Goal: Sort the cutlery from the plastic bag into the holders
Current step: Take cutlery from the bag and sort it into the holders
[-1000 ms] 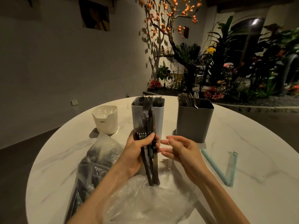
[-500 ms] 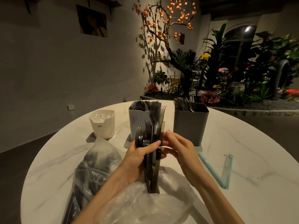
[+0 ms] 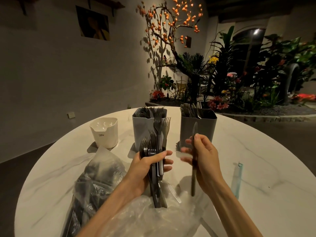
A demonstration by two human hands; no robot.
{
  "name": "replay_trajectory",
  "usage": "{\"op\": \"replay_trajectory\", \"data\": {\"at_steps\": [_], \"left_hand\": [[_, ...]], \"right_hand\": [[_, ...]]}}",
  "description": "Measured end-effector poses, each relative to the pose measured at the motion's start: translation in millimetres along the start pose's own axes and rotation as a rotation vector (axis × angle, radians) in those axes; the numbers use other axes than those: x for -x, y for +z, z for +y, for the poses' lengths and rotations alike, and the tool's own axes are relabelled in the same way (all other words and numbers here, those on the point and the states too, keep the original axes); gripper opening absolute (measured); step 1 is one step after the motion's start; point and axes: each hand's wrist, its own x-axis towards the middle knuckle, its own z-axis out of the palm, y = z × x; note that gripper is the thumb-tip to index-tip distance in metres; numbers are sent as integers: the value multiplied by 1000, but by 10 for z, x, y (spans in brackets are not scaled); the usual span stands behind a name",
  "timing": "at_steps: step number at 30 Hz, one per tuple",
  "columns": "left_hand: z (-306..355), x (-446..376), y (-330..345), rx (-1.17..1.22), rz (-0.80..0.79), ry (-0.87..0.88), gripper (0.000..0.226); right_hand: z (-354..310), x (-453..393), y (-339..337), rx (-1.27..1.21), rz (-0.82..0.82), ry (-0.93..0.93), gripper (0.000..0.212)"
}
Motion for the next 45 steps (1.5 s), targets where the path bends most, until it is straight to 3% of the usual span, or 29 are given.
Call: {"op": "replay_trajectory", "data": {"at_steps": [5, 16, 24, 34, 41, 45], "left_hand": [[-18, 30, 52, -39, -39, -3, 21], [-52, 63, 118, -129, -144, -26, 20], [-74, 18, 68, -81, -177, -90, 19], [-88, -11, 28, -90, -223, -135, 17], [-107, -86, -49, 46, -175, -138, 13], [-101, -134, -77, 189, -134, -79, 21]], "right_hand": [[-16, 48, 59, 85, -82, -4, 30], [78, 46, 75, 170, 39, 12, 20], [47, 100, 89, 194, -135, 128, 30], [88, 67, 55, 253, -178, 111, 29], [104, -18, 56, 20, -105, 96, 36], [92, -6, 54, 194, -19, -28, 40]]}}
